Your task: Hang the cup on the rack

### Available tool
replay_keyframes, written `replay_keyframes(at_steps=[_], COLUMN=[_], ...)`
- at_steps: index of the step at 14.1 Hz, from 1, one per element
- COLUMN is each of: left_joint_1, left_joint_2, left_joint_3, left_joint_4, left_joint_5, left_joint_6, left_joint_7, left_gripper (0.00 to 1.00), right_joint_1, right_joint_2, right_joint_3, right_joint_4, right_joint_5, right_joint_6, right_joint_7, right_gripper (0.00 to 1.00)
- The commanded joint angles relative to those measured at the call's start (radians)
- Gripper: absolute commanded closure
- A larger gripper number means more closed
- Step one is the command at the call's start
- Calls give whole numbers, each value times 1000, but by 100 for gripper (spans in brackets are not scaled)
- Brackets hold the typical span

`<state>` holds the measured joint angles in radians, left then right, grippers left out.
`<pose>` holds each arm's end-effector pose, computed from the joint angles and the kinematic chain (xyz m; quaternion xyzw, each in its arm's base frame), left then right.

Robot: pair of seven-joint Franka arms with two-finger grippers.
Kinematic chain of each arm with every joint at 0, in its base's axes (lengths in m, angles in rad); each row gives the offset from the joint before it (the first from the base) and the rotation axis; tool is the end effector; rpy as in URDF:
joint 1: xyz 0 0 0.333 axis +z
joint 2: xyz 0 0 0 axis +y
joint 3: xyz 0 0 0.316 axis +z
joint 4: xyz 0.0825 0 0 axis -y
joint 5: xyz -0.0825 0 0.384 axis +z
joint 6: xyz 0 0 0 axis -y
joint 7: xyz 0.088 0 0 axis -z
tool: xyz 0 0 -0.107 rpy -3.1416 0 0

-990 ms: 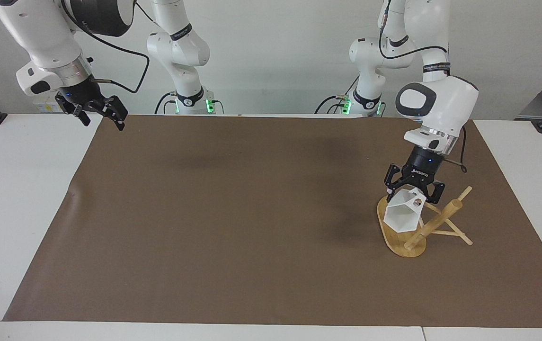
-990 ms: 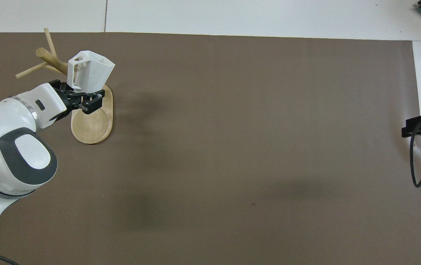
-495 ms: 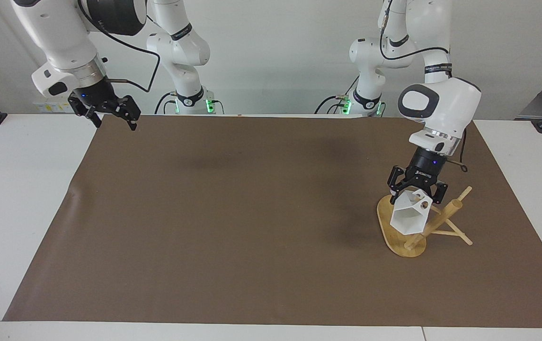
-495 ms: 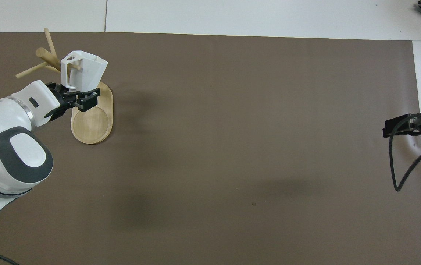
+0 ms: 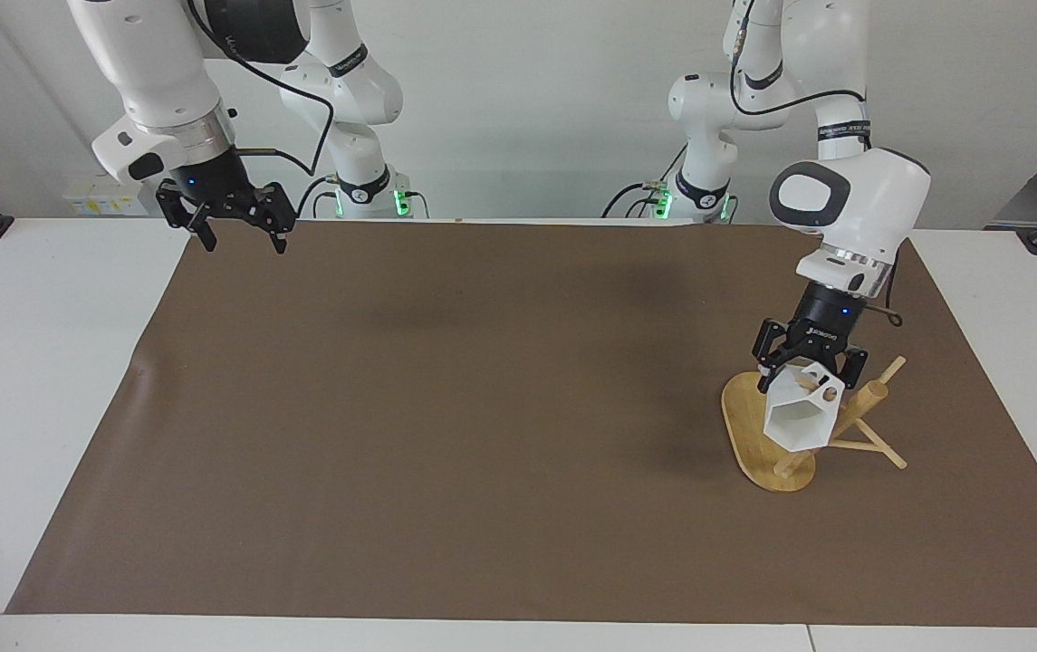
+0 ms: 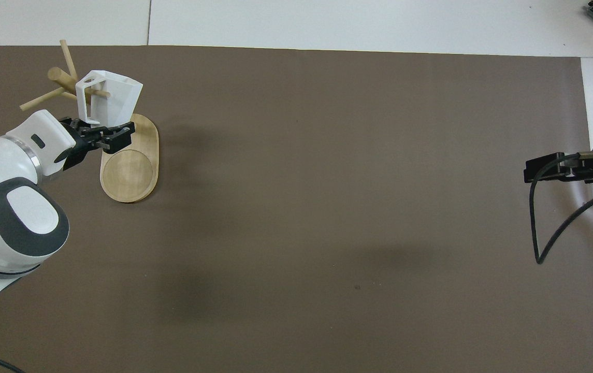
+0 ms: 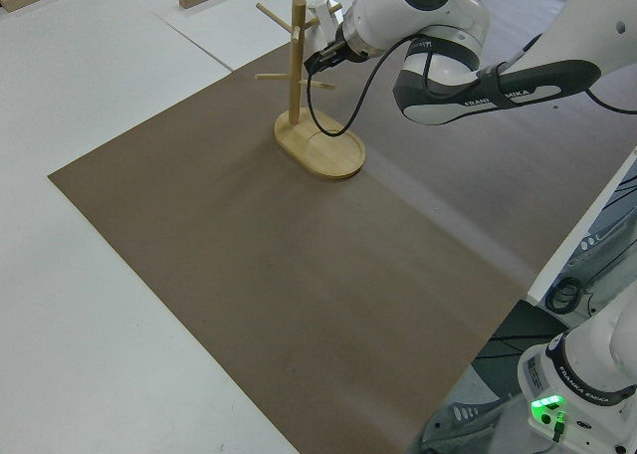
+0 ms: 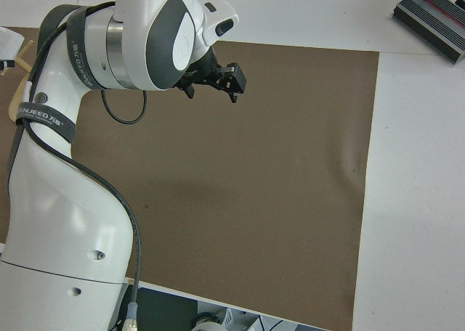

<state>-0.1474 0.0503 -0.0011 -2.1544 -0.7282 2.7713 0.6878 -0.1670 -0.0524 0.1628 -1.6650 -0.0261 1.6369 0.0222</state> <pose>0.5796 -0.0576 0.4316 0.9347 -0.1060 0.3094 0.1392 0.5437 -0.0027 0.6141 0.9997 -0.0125 0.0120 0.0172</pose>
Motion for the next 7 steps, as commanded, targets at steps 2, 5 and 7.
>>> replay_keyframes(at_steps=[2,5,7], left_joint_1=[-3,-8,-8], left_joint_2=[-12,-20,-29], left_joint_3=[-7,-8,-7], left_joint_4=[-4,-13,-13], left_joint_5=[16,16,16], left_joint_6=[-16,-56,-116], left_joint_7=[-115,-216,-313], left_gripper=[100,100,100], right_joint_1=[-26,-29,-29], right_joint_2=[-12,-15,-15], right_joint_3=[1,1,1], right_joint_4=[-38,-39,-39], right_joint_5=[8,8,8], right_joint_6=[49,44,37], right_joint_7=[-54,-48,-50], right_gripper=[0,0,0])
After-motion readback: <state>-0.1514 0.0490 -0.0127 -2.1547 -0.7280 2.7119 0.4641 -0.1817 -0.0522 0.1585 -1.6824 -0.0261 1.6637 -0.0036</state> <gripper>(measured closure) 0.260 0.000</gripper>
